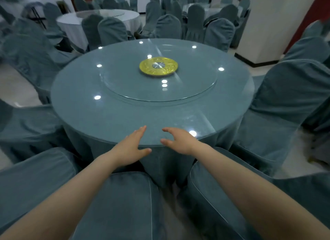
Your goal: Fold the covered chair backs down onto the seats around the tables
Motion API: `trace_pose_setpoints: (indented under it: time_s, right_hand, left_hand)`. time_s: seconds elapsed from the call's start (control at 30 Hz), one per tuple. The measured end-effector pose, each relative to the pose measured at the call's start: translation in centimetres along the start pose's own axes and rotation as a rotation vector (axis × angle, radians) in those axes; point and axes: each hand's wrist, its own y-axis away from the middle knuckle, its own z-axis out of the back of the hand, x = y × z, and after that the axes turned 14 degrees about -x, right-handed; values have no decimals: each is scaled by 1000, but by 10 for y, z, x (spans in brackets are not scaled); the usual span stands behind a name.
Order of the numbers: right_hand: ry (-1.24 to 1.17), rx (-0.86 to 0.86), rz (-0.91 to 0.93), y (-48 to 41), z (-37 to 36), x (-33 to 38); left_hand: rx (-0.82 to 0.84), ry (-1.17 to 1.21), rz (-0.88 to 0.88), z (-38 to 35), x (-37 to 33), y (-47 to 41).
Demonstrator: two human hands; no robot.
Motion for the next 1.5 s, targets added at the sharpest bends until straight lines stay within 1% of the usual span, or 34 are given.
trace_pose_setpoints:
  time_s: [0.2,0.33,0.43,0.53,0.6,0.67,0.8,0.87,1.0,1.1,1.17,1.27,1.37,1.43,1.5]
  right_hand:
    - [25,106,119,-44,-17,19]
    - [2,175,225,-73,-33,17]
    - [9,297,302,-80,-51,9]
    - [-6,363,363,-80,-67,5]
    - [-22,415,415,-74,-74,11]
    - [-9,425,456,-65,-80,17]
    - [-11,496,531,-28,-96,35]
    - [-8,542,540,-4,-102,41]
    - [29,644,554,55,-117,54]
    - [124,788,649,97,-128,63]
    - [191,849,721,123,-136,70]
    - [238,882,759,156,-144,80]
    - [250,901,747,171,-143,84]
    - [294,925,776,179,-141,83]
    - [376,958,836,189,-139,81]
  left_hand:
    - [-15,-56,116,10,25,2]
    - [-103,-59,270,11,35,6]
    - [-143,-31,392,2,38,17]
    - [-147,-39,477,-9,41,40]
    - [-156,-52,577,-16,40,65]
    - [-156,-84,638,-20,40,87]
    - [-156,-107,762,-21,37,144]
    - [-159,-123,783,-22,37,171]
    - [-97,-158,780,-25,36,232]
    - [-32,-226,722,-27,34,275]
    - [-32,-284,655,-28,33,299]
    - [-23,-360,580,-29,31,330]
    - [54,-431,487,-29,29,343]
    - [86,-521,413,-31,30,351]
    - [49,-629,341,-32,31,353]
